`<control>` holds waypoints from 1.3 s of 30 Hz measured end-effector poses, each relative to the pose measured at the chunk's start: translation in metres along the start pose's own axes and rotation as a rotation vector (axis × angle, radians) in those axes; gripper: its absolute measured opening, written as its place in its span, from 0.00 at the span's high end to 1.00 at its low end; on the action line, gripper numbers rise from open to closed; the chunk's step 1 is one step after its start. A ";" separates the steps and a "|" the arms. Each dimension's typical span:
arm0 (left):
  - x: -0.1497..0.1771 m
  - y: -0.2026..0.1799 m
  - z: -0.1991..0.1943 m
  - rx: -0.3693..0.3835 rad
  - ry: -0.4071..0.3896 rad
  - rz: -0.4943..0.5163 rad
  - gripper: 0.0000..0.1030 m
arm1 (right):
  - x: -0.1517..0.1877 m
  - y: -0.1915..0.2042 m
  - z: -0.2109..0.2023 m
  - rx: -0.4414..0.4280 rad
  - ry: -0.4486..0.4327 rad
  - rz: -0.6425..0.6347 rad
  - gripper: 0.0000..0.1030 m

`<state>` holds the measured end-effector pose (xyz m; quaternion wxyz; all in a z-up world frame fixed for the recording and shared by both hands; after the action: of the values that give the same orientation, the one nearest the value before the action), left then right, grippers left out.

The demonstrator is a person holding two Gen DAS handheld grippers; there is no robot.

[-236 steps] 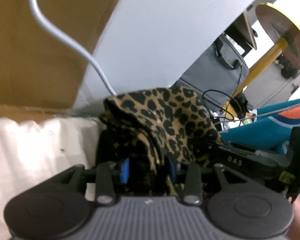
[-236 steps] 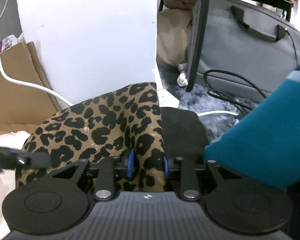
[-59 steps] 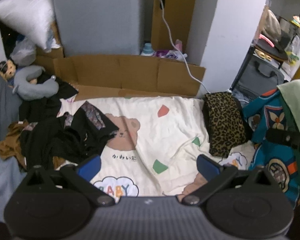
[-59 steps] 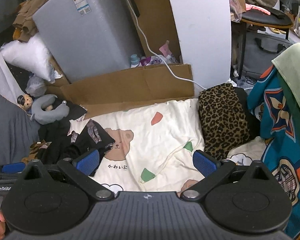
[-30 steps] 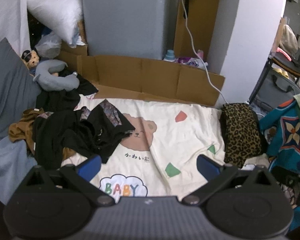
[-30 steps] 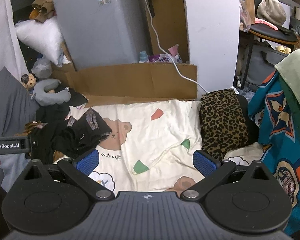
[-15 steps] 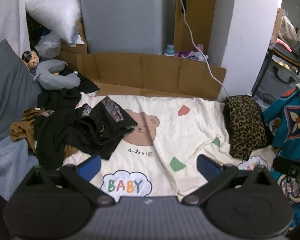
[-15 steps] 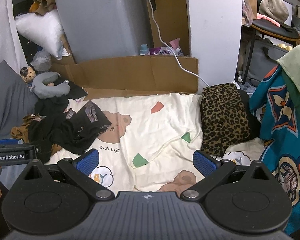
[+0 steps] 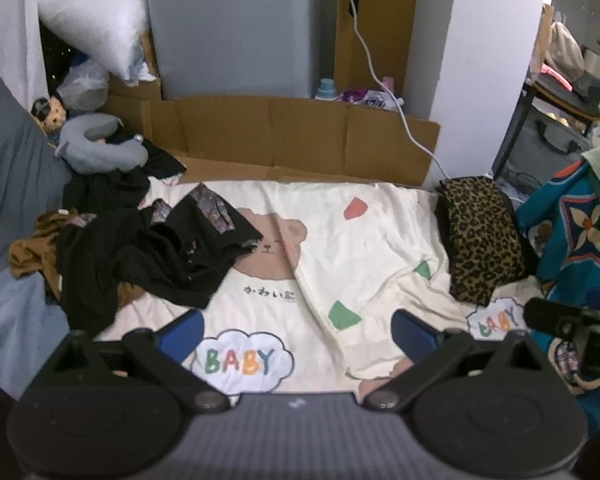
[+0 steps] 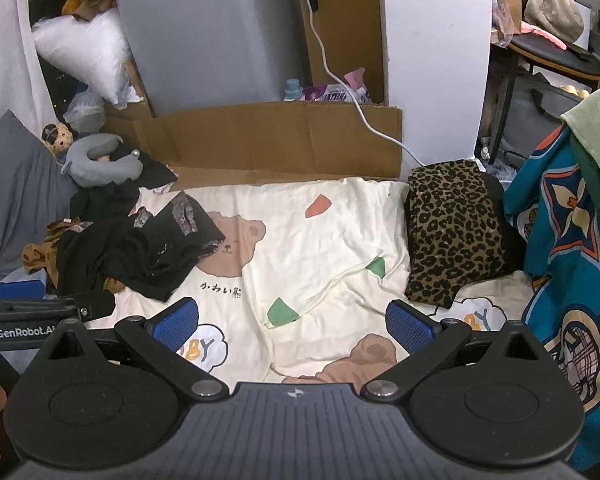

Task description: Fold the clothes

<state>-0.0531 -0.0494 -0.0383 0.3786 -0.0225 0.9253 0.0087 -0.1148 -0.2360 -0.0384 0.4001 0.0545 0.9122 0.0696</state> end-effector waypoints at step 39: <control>0.002 -0.006 0.001 0.001 0.027 -0.002 0.01 | 0.000 -0.007 -0.004 0.024 -0.008 0.031 0.00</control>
<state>-0.0536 -0.0551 -0.0407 0.3663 -0.0237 0.9302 0.0077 -0.1180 -0.2430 -0.0366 0.4020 0.0736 0.9104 0.0644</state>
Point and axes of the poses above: each gripper's, at about its wrist camera, not at the fingertips, and z roughly the way its jaws point, y to its left, x to its underside, the point moved 3 cm from there along z, roughly the way its jaws point, and after that the axes turned 6 degrees about -y, right-handed, at the moved point
